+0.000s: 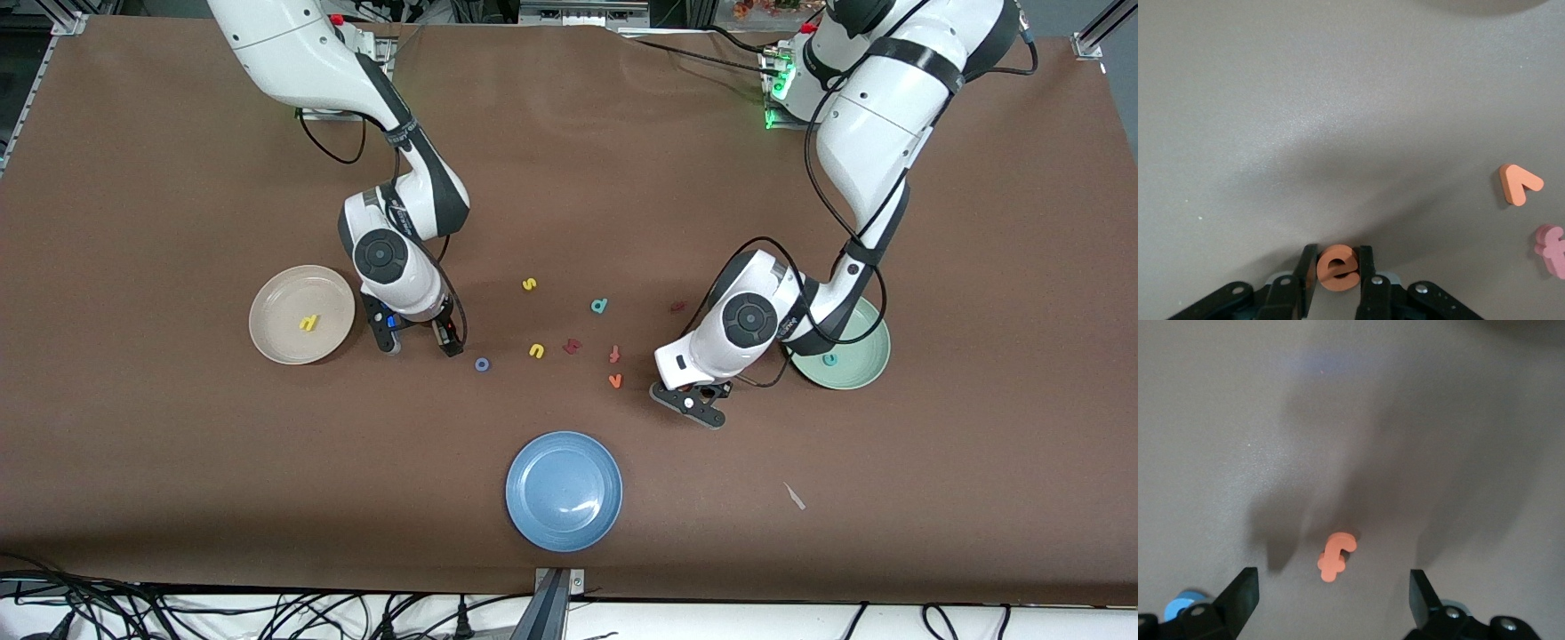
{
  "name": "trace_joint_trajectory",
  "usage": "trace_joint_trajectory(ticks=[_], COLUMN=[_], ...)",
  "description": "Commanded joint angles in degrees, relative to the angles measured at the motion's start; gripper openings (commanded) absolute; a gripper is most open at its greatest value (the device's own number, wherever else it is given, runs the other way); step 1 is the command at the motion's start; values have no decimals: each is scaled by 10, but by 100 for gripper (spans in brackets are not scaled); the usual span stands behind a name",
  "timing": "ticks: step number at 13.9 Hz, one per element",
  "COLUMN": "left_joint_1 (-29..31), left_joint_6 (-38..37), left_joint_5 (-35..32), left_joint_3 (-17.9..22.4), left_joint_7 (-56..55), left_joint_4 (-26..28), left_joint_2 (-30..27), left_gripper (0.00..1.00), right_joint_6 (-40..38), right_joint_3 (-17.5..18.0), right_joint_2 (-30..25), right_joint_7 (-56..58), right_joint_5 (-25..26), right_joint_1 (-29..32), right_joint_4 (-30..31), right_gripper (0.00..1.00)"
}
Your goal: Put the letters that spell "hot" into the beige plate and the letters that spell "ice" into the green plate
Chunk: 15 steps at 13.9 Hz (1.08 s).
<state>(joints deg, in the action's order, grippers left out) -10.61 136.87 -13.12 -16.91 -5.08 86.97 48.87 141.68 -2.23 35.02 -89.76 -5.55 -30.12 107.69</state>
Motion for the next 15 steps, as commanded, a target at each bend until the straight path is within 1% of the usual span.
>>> trace_joint_trajectory(ticks=[1,2,3,5,7,9,10,11,13,14,15], left_joint_1=[5,9,13,27,53,73,87,105,151,164,165], left_joint_6=[1,-6,-39,-119,-214,-270,-294,-305,-305,-303,-301], left_joint_5=[-18,-17,-9,-9,-9,-9,-13,-16,-17,-18,-18], left_joint_3=[4,3,3,3,3,2,3,2,3,3,3], left_joint_7=[-3,-2,-4,-4,5,7,8,28,106,122,122], left_joint_4=[-1,2,2,3,5,9,17,28,49,62,70], left_joint_2=[1,-11,-27,-67,-97,-112,-119,-123,-121,-121,-121], left_gripper=[9,9,9,11,12,12,12,12,12,12,13], right_joint_6=[15,16,16,20,21,24,25,25,25,24,24], right_joint_3=[-1,-1,-1,-1,-1,-1,-1,-1,-1,-1,-1], right_joint_2=[9,11,11,12,12,13,15,15,15,16,17], right_joint_7=[-7,-2,5,14,23,27,30,36,39,40,43], right_joint_5=[-1,-1,-1,-1,-1,-1,-1,-1,-1,-1,0], right_joint_1=[-2,-2,0,2,4,5,5,7,7,8,8], right_joint_4=[-6,-6,-6,-5,-5,-4,-4,-5,-5,-5,-5], right_gripper=[98,92,86,74,65,56,48,38,20,11,2])
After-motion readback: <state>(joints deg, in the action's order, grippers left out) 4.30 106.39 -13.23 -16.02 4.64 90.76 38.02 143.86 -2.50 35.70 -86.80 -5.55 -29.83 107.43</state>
